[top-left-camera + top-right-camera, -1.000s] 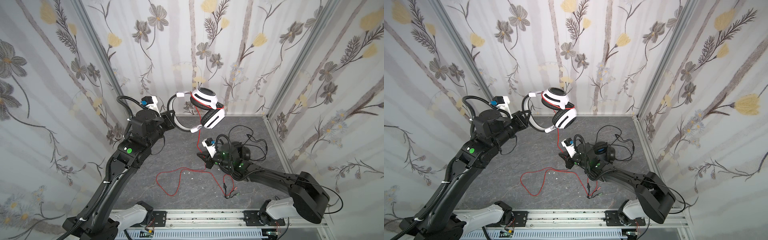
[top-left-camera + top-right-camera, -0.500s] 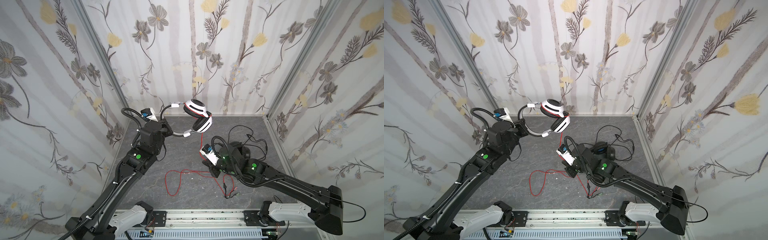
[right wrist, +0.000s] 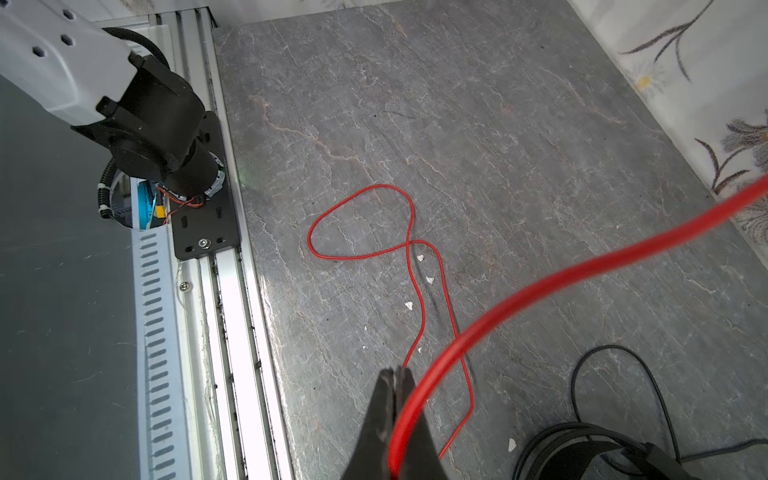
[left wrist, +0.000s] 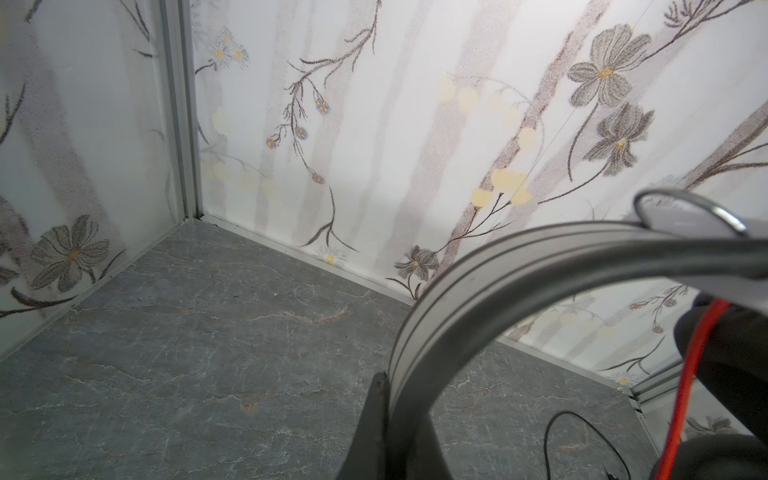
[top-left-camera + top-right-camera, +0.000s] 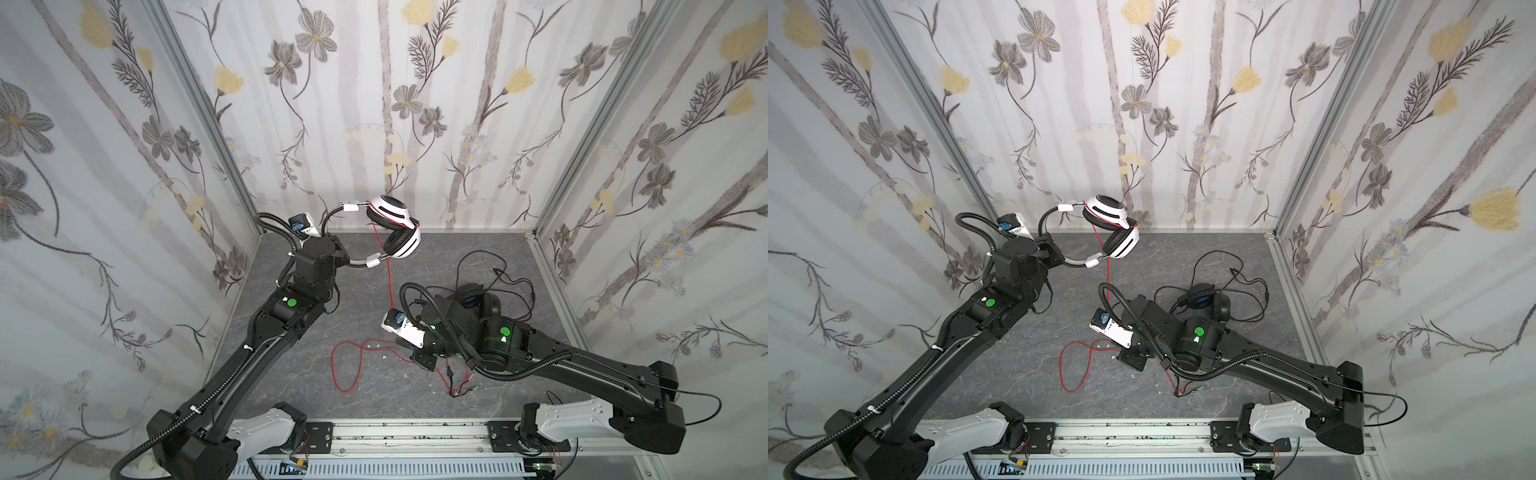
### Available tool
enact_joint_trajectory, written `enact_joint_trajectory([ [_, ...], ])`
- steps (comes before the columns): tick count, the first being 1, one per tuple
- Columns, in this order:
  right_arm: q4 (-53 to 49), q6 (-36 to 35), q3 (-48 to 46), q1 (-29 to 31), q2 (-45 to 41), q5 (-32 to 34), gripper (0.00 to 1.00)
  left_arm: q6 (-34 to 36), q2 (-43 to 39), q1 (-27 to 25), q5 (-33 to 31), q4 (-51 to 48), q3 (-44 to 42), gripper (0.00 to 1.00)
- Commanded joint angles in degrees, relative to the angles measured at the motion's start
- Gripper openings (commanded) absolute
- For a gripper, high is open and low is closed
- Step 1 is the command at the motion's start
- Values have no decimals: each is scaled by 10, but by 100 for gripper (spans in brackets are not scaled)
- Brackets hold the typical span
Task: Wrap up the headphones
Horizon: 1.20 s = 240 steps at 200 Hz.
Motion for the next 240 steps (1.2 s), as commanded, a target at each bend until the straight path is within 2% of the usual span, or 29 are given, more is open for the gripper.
enact_joint_trajectory([
  [1, -25, -19, 25, 1, 2, 48, 0, 56, 4, -5, -38, 32, -2, 0],
  [37, -71, -57, 63, -9, 6, 126, 0, 184, -3, -28, -50, -9, -10, 0],
  [65, -96, -84, 90, -25, 14, 162, 0, 264, -12, -39, -14, -57, -7, 0],
  [90, -105, -105, 114, -38, 20, 197, 0, 311, -5, -40, 54, -122, 11, 0],
  [159, -105, -162, 179, -51, 33, 304, 0, 331, 1, -43, 226, -226, 18, 0],
  [200, -78, -176, 193, -89, 41, 304, 0, 317, -8, -47, 328, -265, 28, 0],
  [240, -46, -177, 200, -118, 50, 287, 6, 309, -20, -51, 377, -304, 57, 0],
])
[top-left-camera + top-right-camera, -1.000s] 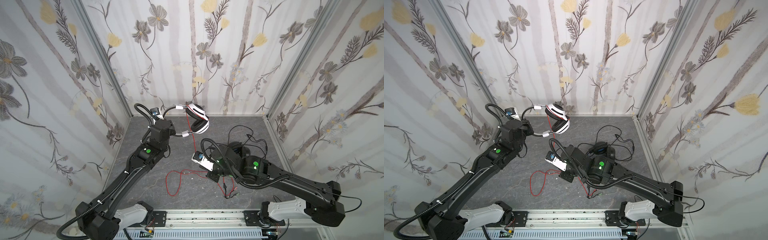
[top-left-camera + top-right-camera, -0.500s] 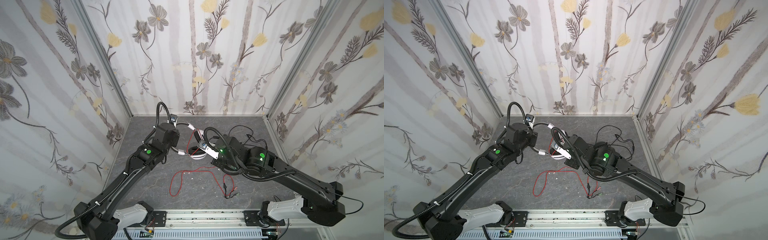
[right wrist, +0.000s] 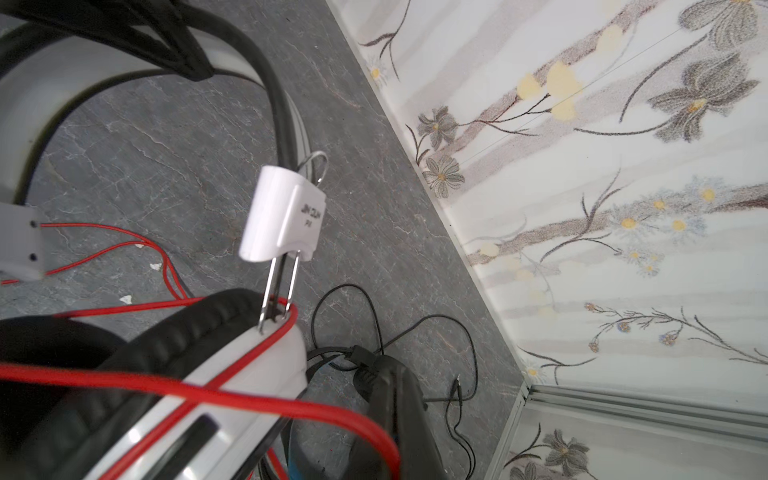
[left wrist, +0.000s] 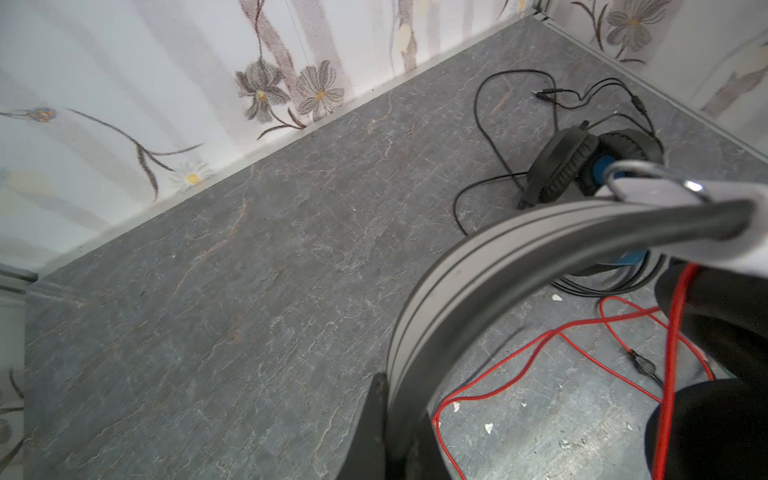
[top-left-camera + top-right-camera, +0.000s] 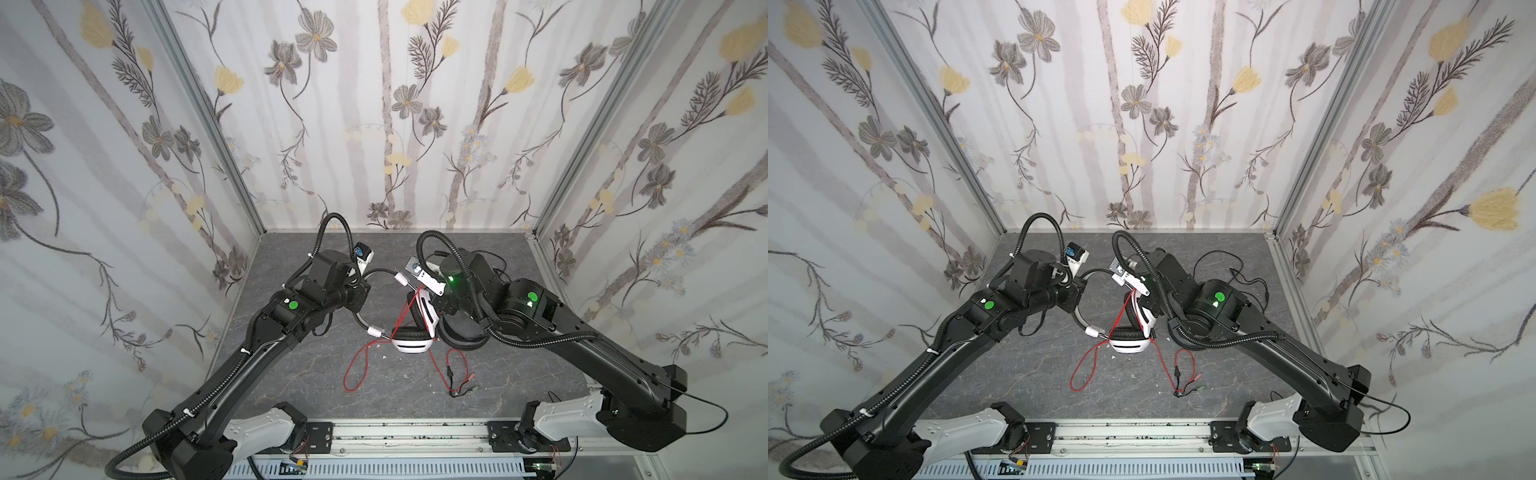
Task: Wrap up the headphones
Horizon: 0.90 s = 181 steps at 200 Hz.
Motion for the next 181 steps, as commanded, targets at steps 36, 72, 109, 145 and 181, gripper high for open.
enact_joint_trajectory([
  [36, 66, -1, 6, -32, 9, 14, 9, 8, -23, -6, 28, -47, 47, 0],
  [72, 90, 1, 5, -36, 11, -6, 14, 17, -5, -7, 66, -81, 80, 0],
  [109, 109, 27, -9, -62, 5, -49, 17, 0, -1, -7, 112, -91, 109, 0],
  [145, 156, 70, -52, -120, -22, -128, 19, -37, -10, -8, 142, -62, 118, 0],
  [181, 210, 103, -94, -166, -47, -214, 20, -64, -16, -7, 157, -38, 139, 0],
])
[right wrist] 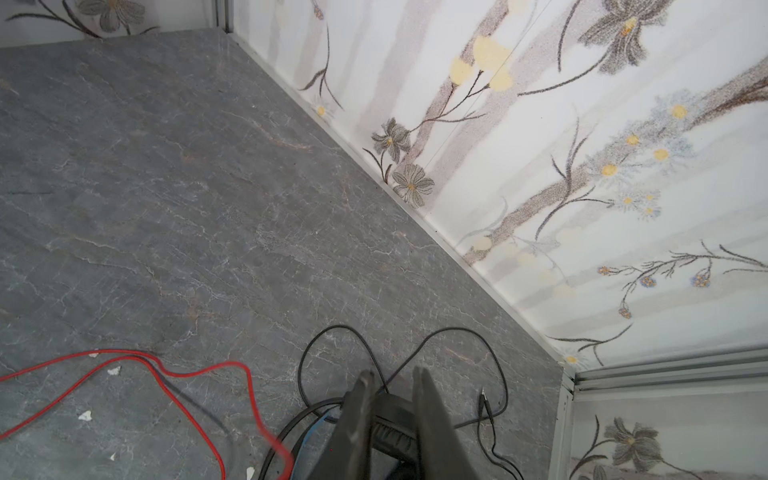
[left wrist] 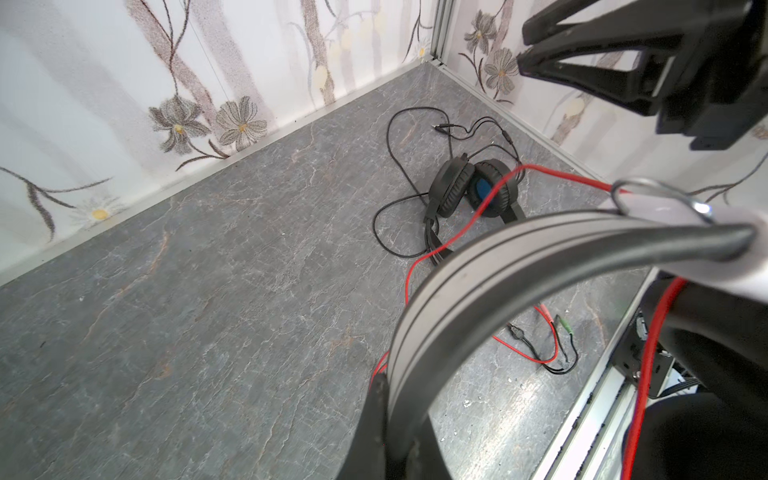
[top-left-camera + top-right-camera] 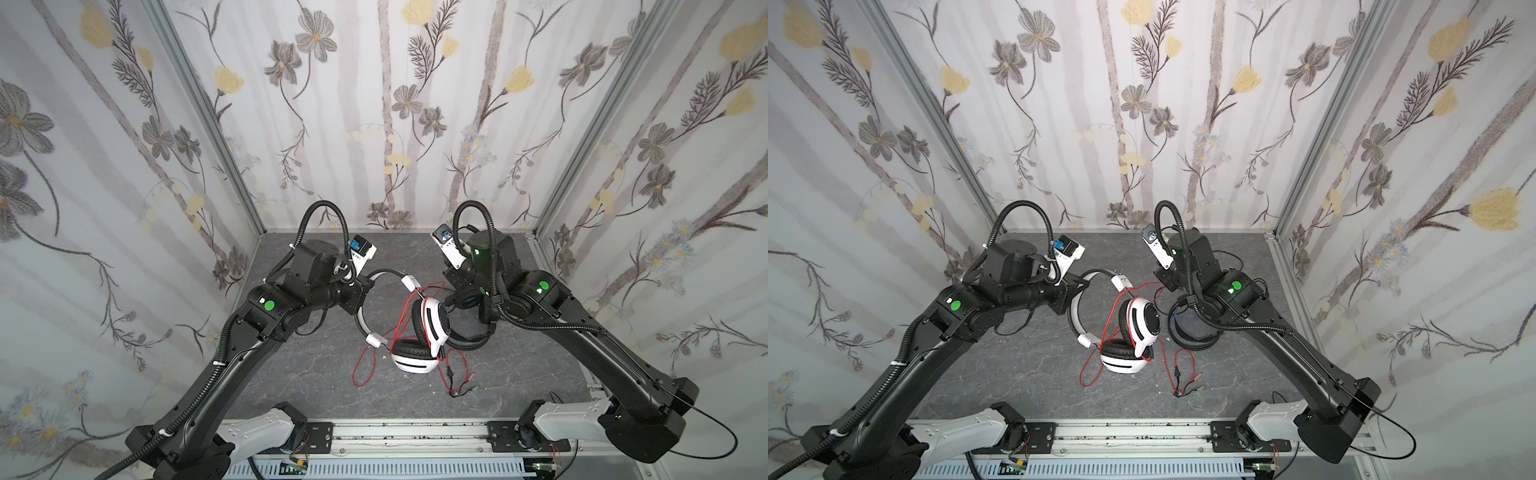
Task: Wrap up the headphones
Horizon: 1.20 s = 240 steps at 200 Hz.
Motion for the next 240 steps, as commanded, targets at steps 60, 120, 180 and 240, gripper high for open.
enact_joint_trajectory([
  [60, 171, 77, -121, -84, -100, -241, 50, -88, -10, 0, 53, 75, 66, 0],
  [120, 182, 142, -248, -141, -234, -334, 75, -151, 22, 1, -5, 70, 162, 0],
  [180, 412, 321, -388, -139, -264, -452, 83, -225, 59, 1, -56, 82, 210, 0],
  [240, 588, 367, -441, -118, -159, -527, 85, -264, 70, -3, -73, 129, 200, 0],
])
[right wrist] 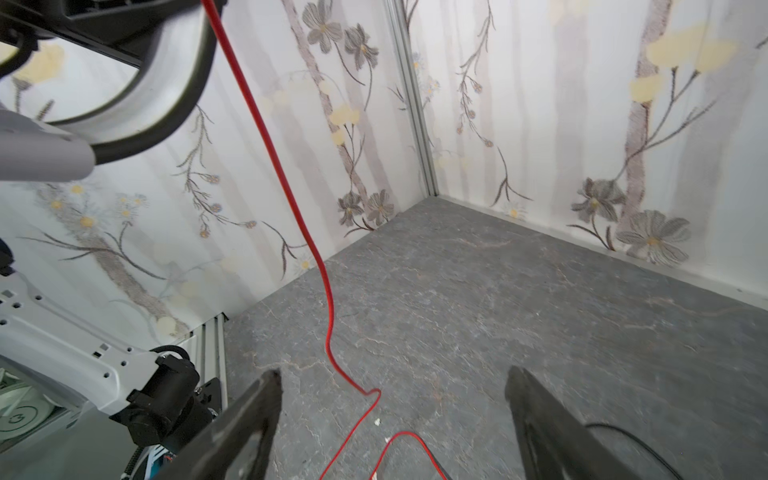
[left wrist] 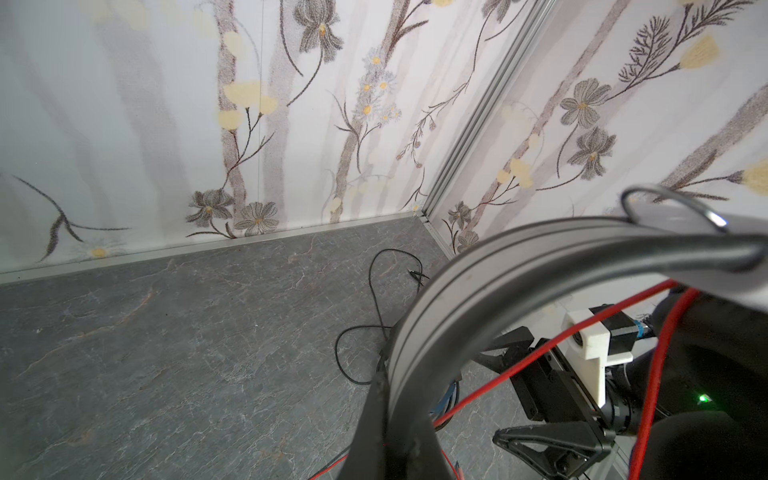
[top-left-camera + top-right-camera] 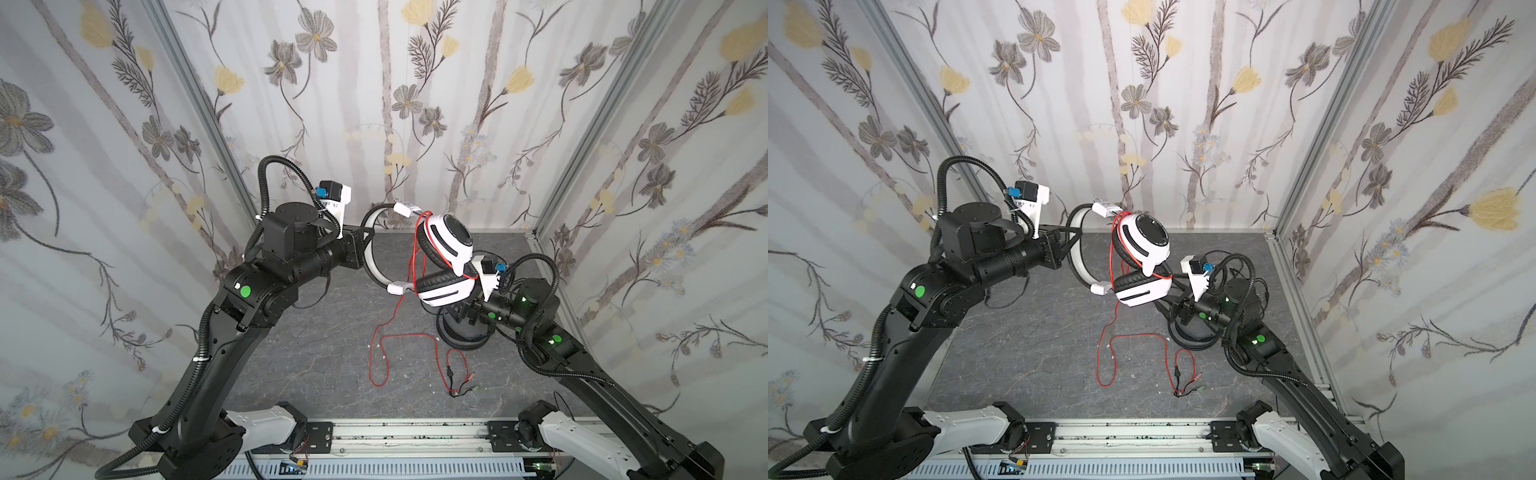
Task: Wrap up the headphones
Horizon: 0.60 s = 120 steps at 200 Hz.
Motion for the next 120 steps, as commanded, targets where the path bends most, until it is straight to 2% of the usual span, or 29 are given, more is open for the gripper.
enact_joint_trajectory([
  [1, 131, 46, -16, 10, 44, -45, 85, -42, 3, -1, -12, 76, -1, 0],
  [69, 273, 121, -9, 31, 173, -94, 86, -52, 28, -1, -36, 111, 1, 0],
  [120, 282, 122, 42, 44, 244, -99, 85, -63, 33, -2, -40, 125, -5, 0],
])
